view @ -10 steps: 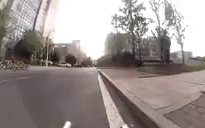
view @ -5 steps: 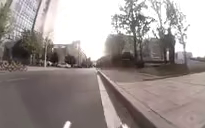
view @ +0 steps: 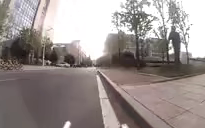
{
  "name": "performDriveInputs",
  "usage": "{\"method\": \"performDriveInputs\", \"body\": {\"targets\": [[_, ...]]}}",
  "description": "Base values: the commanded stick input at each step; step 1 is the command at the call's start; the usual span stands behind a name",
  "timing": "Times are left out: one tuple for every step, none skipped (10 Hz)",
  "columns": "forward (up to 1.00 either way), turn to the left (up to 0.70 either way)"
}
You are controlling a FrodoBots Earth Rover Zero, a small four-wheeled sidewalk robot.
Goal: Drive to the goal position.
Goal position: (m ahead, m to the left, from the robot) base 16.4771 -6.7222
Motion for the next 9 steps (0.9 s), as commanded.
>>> {"method": "performDriveInputs", "body": {"targets": [[1.00, 0.00], [1.00, 0.03], [1.00, 0.20], [1.00, 0.33], [1.00, 0.18], [1.00, 0.00], [1.00, 0.00], [1.00, 0.00], [1.00, 0.02]]}}
